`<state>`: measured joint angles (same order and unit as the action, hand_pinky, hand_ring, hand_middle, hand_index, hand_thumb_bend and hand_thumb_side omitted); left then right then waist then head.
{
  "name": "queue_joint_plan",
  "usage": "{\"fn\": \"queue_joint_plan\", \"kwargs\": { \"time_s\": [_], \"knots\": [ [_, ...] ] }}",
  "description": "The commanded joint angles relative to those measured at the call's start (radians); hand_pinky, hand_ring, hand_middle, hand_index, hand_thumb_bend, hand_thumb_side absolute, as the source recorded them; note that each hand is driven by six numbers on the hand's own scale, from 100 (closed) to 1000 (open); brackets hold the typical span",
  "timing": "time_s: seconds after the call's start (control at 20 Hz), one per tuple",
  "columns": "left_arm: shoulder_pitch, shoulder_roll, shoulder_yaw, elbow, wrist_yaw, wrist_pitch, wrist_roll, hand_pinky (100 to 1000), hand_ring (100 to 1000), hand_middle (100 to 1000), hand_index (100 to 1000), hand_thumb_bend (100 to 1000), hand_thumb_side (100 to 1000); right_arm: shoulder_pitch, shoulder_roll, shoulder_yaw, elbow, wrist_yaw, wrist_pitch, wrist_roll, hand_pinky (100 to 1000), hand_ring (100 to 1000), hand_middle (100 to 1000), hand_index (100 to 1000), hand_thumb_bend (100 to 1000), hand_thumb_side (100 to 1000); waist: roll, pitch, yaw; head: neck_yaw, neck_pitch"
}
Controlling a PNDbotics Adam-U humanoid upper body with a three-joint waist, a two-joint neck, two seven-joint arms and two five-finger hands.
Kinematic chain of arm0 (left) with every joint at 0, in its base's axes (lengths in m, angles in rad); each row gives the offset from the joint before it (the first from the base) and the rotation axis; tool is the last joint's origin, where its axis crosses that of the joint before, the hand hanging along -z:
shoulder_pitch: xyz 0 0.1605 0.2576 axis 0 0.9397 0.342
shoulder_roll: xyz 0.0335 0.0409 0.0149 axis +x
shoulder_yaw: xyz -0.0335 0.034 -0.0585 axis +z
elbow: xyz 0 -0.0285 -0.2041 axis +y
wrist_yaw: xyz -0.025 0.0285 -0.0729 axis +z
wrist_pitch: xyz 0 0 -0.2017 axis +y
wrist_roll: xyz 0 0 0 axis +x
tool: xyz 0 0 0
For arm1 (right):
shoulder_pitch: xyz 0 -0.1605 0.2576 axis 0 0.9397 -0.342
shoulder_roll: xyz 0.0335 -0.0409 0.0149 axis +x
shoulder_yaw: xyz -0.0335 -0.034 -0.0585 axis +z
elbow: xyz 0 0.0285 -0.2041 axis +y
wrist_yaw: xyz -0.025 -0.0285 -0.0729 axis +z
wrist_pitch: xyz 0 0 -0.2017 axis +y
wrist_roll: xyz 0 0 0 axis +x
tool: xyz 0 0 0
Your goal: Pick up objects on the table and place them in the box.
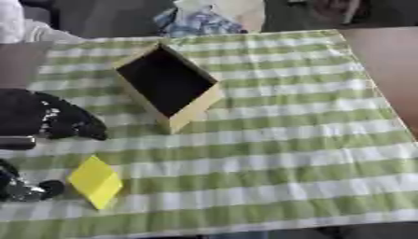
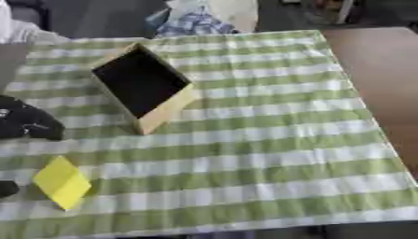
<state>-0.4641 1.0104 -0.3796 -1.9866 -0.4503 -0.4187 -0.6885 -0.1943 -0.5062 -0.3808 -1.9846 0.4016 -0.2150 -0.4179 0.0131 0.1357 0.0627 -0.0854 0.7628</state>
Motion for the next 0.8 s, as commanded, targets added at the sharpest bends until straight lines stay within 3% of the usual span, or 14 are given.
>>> {"fn": "queue_joint_plan", "kwargs": {
  "time_s": [0.05, 0.8],
  "knots": [
    [-0.006, 0.021, 0.008, -0.013, -0.011, -0.094, -0.107, 833, 902, 882, 962, 361, 382, -0.008, -0.024, -0.005, -0.015, -0.002, 0.001, -0.001, 631, 631, 648, 783, 100, 769, 0.001, -0.009, -0.001, 0.002, -0.001],
    [-0.047, 0.005, -0.061, -0.013, -0.083, -0.089, -0.145, 831, 897, 850, 935, 407, 513, -0.014, -0.022, -0.002, -0.015, -0.007, -0.001, 0.005, 629, 628, 647, 782, 100, 766, 0.003, -0.006, -0.009, 0.005, -0.005]
  ]
}}
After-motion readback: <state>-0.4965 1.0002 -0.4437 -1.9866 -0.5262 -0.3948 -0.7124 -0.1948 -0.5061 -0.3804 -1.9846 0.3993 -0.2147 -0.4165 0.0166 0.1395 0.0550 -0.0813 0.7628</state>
